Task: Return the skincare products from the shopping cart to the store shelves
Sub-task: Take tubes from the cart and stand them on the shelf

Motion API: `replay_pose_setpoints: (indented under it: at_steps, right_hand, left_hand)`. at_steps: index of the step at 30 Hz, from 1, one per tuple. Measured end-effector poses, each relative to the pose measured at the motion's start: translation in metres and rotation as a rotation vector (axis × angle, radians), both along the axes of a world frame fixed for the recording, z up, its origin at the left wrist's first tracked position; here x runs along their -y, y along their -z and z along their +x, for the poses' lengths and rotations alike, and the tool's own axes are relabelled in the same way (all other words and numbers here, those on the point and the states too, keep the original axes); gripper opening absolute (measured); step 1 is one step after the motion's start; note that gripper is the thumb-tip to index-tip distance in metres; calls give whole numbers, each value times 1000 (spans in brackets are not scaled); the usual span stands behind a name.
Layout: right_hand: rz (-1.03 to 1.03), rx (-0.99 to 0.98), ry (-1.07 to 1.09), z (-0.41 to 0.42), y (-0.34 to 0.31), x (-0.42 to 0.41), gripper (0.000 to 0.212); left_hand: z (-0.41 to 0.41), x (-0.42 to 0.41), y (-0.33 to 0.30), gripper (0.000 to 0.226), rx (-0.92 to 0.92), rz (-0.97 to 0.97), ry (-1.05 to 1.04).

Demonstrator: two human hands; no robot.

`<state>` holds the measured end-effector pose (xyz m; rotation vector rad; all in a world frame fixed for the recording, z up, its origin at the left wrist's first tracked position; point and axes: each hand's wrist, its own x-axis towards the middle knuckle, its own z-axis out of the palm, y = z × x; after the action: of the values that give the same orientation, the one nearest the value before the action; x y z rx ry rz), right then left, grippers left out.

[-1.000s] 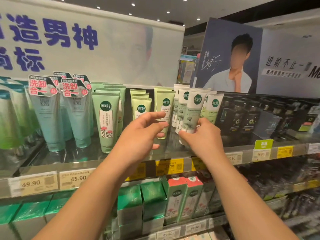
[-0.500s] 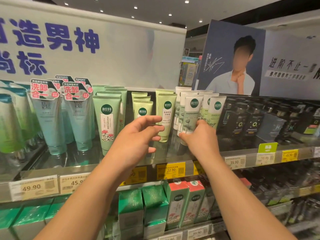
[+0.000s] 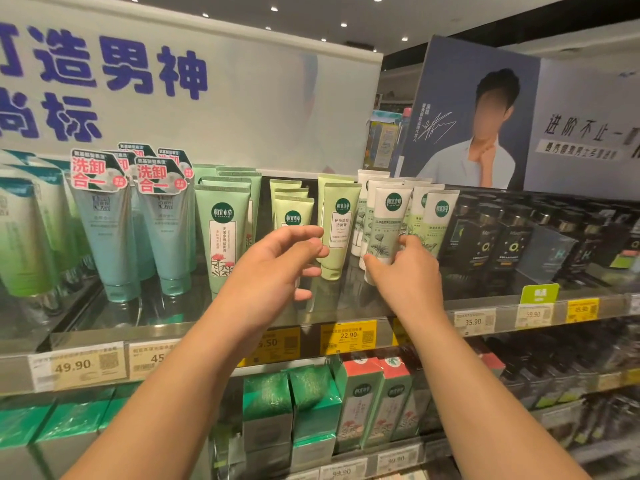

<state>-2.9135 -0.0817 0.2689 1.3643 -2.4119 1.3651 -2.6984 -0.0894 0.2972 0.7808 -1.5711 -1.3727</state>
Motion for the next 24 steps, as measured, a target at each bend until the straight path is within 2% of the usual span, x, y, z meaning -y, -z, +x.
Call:
replay_pose_setpoints:
  at_steps: [4,8,18,24]
  right_hand:
    - [-104,13,28,3,1,-12,55]
    - [-190,86,35,14,0,-25,42]
    - [-355,76,-19,51,3,-61,22]
    - [-379,26,-41,74,11,-87,15]
  left_hand:
    - [3,-5,-2,25,-15,-36,46]
    - [5,-10,-2,44,-15,-47,82]
    - [19,-23,5,47,-69,-32,142]
    - [33,-32,17,48,-100,18,186]
